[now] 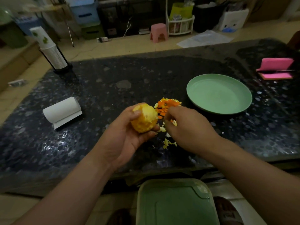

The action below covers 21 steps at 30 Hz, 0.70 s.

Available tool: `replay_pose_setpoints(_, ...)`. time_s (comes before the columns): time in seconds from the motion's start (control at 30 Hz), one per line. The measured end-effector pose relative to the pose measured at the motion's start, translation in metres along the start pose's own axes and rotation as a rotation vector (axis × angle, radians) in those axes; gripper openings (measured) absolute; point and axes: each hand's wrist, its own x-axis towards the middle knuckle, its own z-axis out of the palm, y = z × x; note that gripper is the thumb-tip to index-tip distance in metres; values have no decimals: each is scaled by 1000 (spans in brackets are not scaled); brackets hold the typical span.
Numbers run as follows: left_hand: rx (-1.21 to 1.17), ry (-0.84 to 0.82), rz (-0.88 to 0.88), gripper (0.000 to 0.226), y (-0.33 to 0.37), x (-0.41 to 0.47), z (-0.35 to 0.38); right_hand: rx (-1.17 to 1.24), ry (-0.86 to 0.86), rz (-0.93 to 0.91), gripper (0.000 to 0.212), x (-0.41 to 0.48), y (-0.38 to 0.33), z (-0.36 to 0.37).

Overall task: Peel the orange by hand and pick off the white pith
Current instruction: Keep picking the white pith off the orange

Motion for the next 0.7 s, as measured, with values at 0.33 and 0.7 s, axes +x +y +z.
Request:
replay_pose_setpoints(0.33, 39, -11, 47, 64, -1, 4, -3, 390, 102, 30, 10, -6, -10, -13)
replay_pose_setpoints(0.7, 266, 84, 139, 41, -10, 12, -8, 324, 52, 71, 11, -1, -9, -3)
